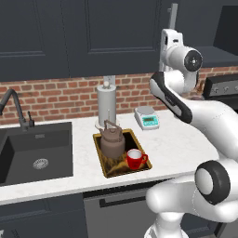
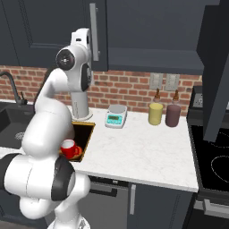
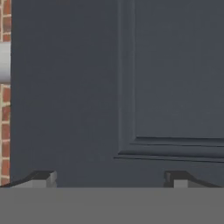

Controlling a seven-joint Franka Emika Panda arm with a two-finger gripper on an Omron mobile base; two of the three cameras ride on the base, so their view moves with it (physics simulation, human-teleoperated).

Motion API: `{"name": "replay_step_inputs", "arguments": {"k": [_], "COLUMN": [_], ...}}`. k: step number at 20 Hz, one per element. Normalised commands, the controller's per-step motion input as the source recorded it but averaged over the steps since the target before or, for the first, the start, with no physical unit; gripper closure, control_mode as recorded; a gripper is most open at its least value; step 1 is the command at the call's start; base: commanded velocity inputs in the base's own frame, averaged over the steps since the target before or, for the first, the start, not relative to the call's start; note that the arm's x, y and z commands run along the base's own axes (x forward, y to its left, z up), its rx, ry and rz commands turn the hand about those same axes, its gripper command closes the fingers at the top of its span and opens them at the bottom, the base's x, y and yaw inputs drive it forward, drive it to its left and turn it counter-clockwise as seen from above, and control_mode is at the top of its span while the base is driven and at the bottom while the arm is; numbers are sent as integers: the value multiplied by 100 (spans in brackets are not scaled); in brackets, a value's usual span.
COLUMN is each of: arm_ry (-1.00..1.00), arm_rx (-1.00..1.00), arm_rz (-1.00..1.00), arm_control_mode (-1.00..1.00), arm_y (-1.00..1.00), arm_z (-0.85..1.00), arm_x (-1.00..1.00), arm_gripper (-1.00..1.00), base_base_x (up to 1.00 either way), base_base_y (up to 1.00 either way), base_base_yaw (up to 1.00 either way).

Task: Pick the kettle from the counter and place it on the tray. Then pick the mug from the cabinet and place it on the tray. Then close the cabinet doors.

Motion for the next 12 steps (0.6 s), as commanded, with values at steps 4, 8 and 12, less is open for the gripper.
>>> {"name": "replay_step_inputs", "arguments": {"k": [4, 8, 12], "arm_ry": [0, 0, 0], "arm_rx": [0, 0, 0], "arm_rz": [8, 6, 8], "arm_control_mode": [-100, -100, -100], "arm_y": [13, 14, 16], "arm_z": [22, 21, 21], "arm_x": [-50, -62, -59], "arm_gripper": [-100, -100, -100], "base_base_x": [0, 0, 0], "base_base_y": [0, 0, 0], "base_base_yaw": [0, 0, 0]}}
